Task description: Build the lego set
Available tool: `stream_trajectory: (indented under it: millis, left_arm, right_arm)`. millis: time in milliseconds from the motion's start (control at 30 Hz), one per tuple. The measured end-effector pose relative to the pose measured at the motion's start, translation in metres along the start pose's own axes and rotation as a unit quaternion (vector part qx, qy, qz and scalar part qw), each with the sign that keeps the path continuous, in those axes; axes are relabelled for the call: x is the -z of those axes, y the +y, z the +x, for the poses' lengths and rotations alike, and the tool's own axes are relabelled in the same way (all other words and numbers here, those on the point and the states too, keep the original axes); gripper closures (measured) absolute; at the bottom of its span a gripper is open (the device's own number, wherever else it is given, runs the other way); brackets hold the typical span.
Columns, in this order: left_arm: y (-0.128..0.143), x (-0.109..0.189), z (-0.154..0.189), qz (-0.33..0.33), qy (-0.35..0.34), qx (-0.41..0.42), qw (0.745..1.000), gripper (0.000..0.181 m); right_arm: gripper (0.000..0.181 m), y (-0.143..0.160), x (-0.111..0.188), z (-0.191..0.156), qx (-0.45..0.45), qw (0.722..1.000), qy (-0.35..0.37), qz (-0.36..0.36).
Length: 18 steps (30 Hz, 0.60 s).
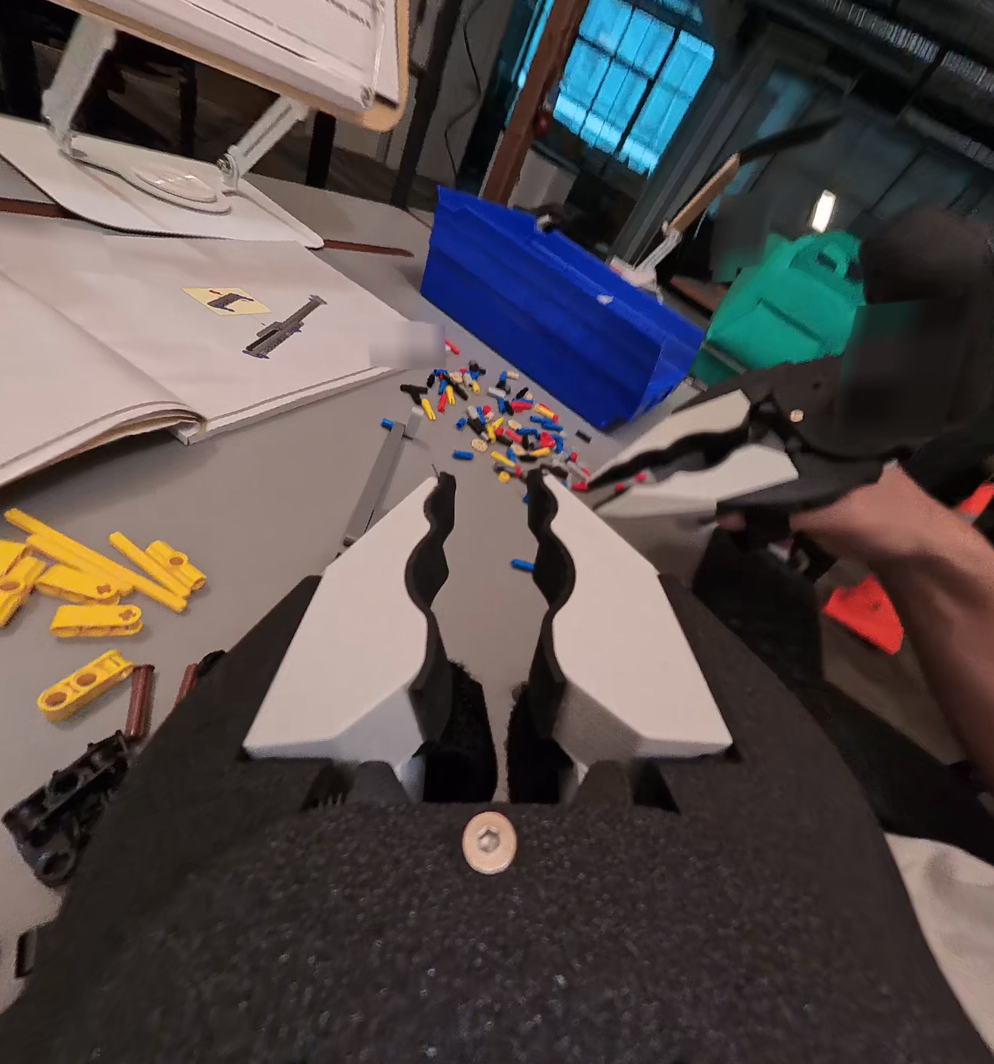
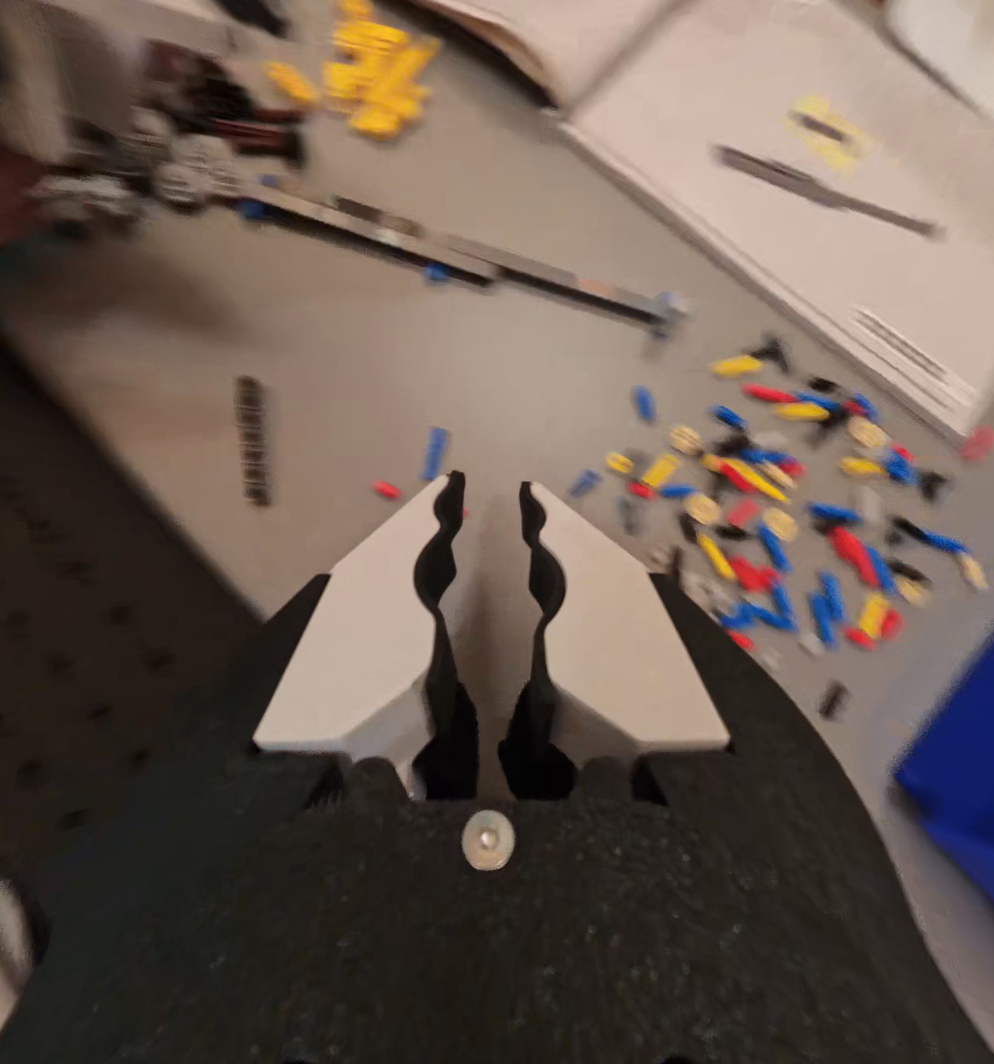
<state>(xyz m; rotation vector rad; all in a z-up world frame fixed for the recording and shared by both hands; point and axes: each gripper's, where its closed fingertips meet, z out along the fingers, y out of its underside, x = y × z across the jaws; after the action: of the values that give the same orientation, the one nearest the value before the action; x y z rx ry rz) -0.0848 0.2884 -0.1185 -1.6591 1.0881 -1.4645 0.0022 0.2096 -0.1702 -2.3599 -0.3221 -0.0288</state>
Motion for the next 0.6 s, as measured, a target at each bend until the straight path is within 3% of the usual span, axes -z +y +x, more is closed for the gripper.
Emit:
stream_trajectory:
  millis: [100,200,267,433,600]
  left_arm:
    - [0.013,-0.024,0.009,-0.077,-0.017,-0.086,0.993,0.158]
    - [0.037,-0.061,0.028,-0.194,-0.009,-0.182,0.964,0.163]
    - [0.045,-0.085,0.032,-0.232,-0.012,-0.231,0.945,0.165]
    - [0.068,-0.116,0.034,-0.301,0.008,-0.234,0.924,0.162]
    - [0.072,-0.132,0.028,-0.312,-0.002,-0.234,0.921,0.166]
  right_arm:
    - [0.160,0.014,0.005,0.030,-0.030,0.998,0.052,0.021]
    - [0.168,0.012,0.016,0.046,-0.044,0.989,0.114,0.083]
    - [0.170,0.011,0.024,0.056,-0.066,0.977,0.152,0.132]
    - [0.169,0.004,0.056,0.069,-0.089,0.947,0.216,0.222]
    - [0.167,0.003,0.051,0.064,-0.092,0.953,0.184,0.221]
